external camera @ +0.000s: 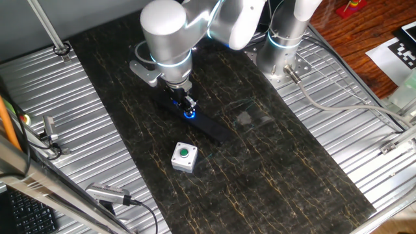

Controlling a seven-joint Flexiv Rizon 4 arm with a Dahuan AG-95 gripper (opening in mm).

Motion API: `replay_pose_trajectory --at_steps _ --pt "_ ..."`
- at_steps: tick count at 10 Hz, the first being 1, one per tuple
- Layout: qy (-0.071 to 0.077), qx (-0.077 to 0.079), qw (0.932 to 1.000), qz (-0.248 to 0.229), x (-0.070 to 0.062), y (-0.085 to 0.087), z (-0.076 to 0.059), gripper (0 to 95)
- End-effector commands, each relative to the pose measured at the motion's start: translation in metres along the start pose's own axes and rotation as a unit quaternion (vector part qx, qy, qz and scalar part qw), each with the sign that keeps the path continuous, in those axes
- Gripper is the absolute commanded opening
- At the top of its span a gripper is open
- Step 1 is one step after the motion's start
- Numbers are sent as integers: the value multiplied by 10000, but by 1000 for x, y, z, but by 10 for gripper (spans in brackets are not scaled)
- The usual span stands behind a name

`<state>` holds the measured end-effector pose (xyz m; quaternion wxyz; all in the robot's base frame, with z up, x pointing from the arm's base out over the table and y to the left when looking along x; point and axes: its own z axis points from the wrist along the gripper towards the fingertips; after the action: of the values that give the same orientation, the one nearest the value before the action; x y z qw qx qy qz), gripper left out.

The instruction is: Turn the knob to increase the volume of the speaker

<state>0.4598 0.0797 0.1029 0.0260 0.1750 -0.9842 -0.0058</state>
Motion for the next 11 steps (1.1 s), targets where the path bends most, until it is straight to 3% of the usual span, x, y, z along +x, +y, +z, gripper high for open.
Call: replay_pose_trajectory --at_steps 1,3,4,6,7,11 --pt "-80 -288 9996 -7 0 0 0 190" --pt "-41 -399 9990 -177 0 0 0 190" --pt "-35 -410 9989 -229 0 0 0 380" --pt "110 -375 9991 -188 0 0 0 380" --pt "155 -273 9995 -81 0 0 0 380" --pt "156 -273 9995 -92 0 0 0 380"
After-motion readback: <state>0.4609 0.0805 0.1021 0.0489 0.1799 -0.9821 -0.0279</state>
